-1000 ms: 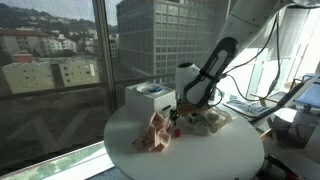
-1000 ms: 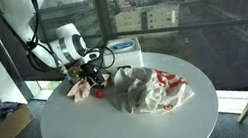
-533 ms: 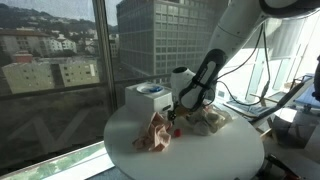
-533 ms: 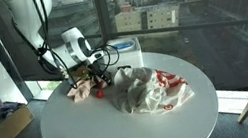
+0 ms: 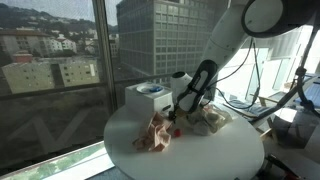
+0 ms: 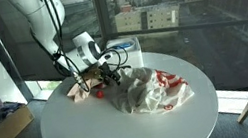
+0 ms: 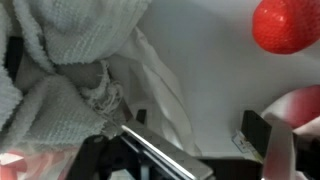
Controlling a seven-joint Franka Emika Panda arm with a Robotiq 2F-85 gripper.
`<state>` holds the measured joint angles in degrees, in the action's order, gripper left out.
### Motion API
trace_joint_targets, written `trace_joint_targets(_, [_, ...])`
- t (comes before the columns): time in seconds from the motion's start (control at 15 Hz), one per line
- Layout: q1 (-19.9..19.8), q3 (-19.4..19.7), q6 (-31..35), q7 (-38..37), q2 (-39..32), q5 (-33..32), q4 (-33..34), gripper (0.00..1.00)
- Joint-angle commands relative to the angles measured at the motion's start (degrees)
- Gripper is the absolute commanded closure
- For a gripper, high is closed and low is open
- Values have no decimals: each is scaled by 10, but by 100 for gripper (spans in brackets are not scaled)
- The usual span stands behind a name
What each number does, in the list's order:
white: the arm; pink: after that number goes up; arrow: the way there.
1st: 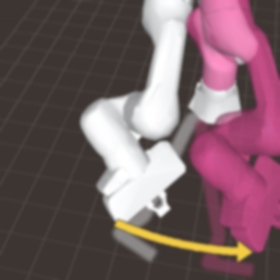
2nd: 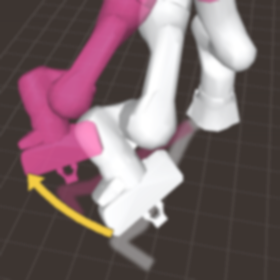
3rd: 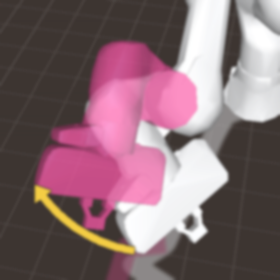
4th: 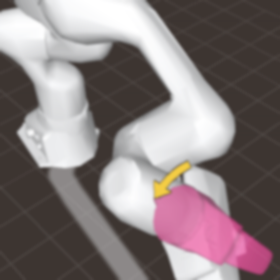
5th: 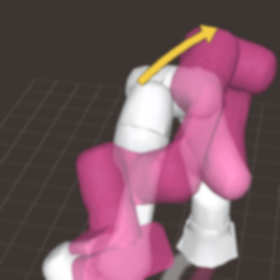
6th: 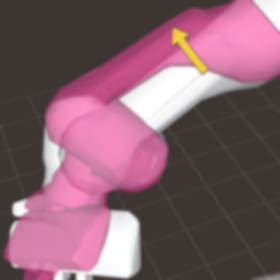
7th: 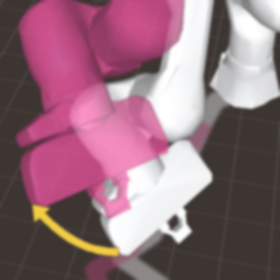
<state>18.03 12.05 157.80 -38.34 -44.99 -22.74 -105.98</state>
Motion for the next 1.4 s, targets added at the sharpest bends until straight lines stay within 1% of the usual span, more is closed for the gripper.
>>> trace_joint_targets(0.0, [-6, 10, 2, 40, -37, 32, 51, 32])
trace_joint_targets(0.07, [-8, 11, 2, 49, -38, 39, 53, 42])
trace_joint_targets(0.2, [-16, 5, -2, 65, -27, 58, 45, 58])
trace_joint_targets(0.33, [-22, 5, -8, 74, -17, 80, 36, 71])
trace_joint_targets(0.4, [-30, 0, -17, 81, -16, 96, 37, 80])
trace_joint_targets(0.53, [-64, -31, -50, 110, -13, 145, 38, 94])
trace_joint_targets(0.6, [-89, -55, -77, 132, -12, 179, 42, 98])
trace_joint_targets(0.8, [-146, -106, -150, 188, 8, 256, 41, 100])
trace_joint_targets(1.0, [-194, -141, -222, 217, 45, 335, 36, 98])
trace_joint_targets(1.13, [-212, -151, -253, 222, 78, 381, 31, 98])
trace_joint_targets(1.33, [-219, -156, -272, 226, 128, 427, 25, 98])
